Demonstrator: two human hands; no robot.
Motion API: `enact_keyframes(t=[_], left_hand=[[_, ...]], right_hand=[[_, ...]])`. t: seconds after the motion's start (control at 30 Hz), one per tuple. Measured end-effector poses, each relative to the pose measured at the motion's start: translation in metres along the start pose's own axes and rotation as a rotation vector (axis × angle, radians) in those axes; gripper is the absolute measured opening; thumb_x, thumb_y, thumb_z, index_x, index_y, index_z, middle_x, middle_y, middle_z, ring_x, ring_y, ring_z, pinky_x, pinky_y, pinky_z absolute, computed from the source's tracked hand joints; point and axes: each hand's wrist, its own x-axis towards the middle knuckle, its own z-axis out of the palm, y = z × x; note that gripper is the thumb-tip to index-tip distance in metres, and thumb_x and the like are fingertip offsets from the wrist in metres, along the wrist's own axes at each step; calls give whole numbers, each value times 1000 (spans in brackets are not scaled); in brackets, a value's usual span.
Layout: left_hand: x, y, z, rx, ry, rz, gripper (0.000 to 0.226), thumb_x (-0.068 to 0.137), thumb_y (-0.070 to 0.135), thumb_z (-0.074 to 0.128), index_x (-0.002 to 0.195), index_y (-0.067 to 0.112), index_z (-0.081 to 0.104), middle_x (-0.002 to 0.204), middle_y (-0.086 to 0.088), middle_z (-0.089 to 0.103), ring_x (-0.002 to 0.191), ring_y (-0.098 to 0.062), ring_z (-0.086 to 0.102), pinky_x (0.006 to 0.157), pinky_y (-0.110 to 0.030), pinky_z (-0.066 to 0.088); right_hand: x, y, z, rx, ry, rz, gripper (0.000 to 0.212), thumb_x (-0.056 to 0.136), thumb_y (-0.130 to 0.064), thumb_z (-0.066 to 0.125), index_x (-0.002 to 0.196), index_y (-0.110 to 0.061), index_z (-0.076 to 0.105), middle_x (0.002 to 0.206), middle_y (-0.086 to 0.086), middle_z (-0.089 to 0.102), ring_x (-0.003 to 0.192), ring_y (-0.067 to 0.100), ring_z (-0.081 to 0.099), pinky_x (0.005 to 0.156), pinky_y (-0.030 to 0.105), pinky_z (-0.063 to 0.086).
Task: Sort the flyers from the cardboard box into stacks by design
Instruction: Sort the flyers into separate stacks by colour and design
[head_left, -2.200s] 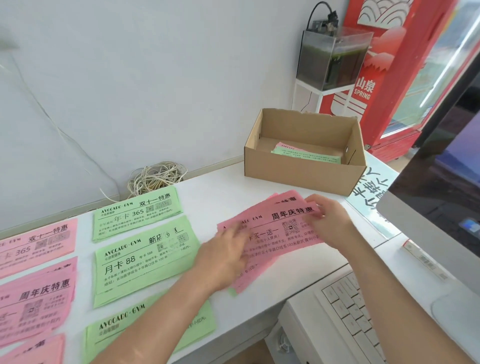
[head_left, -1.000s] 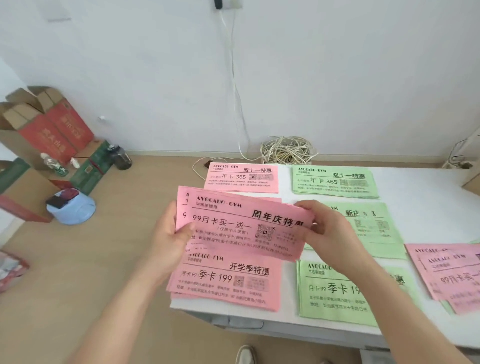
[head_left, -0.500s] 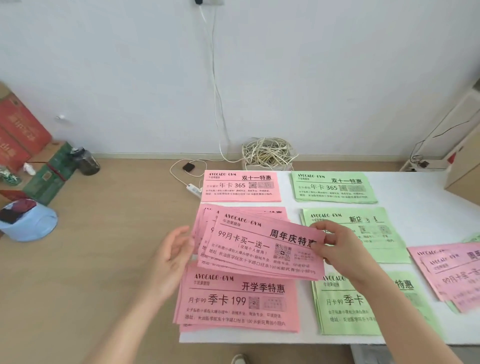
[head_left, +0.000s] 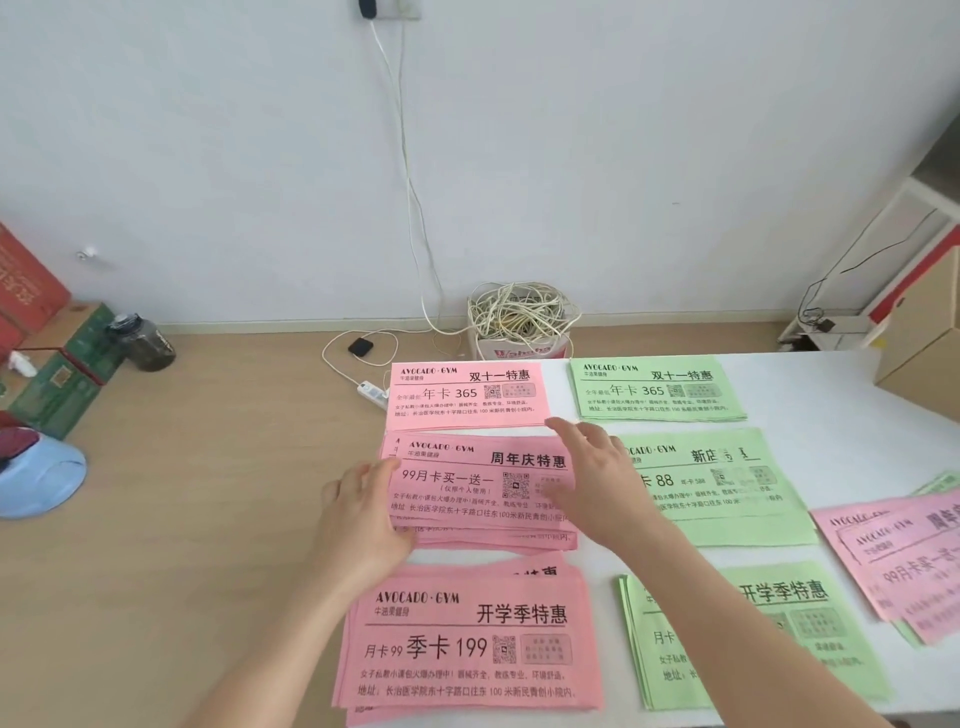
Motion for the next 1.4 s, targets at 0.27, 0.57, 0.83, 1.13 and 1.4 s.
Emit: enact_keyframes(t=[0.27,0.57,0.83,1.13,1.4], left_hand=[[-1,4,-2,72,-80,94,74,74,41,73,137,29,36,140,4,32,120,-21,40,101,-31,36],[-12,9,-19,238,12,170,65,85,42,63,141,28,32,144,-1,29,127,-24,35,102,-31,33],[-69,31,-1,308,-316,551,105,64,67,67,146,36,9,155,6,2,142,-18,-2,117,-38,5],[-77,30,15,474,-289,543,101,70,61,63,146,28,5,156,2,0,142,-22,2,116,-51,3],[-82,40,11,501,-315,482,106,65,71,62,145,31,6,155,3,-6,143,-22,-3,115,-55,2]], right_hand=[[0,-2,7,-150,-210,-86,89,71,-48,77,144,-36,28,146,1,30,129,27,31,108,38,33],[-13,-6,-2,-150,-179,-147,80,77,-45,73,145,-35,32,151,1,23,138,23,17,110,39,30],[-74,-16,5,-352,-328,-440,108,60,-64,75,146,-38,16,148,-8,20,137,15,14,106,46,27],[-93,-6,31,-455,-267,-487,122,55,-59,79,145,-34,1,136,-1,27,126,21,28,99,45,32],[-103,5,23,-318,-248,-440,112,62,-68,70,146,-44,0,151,-1,16,139,20,16,105,47,29]])
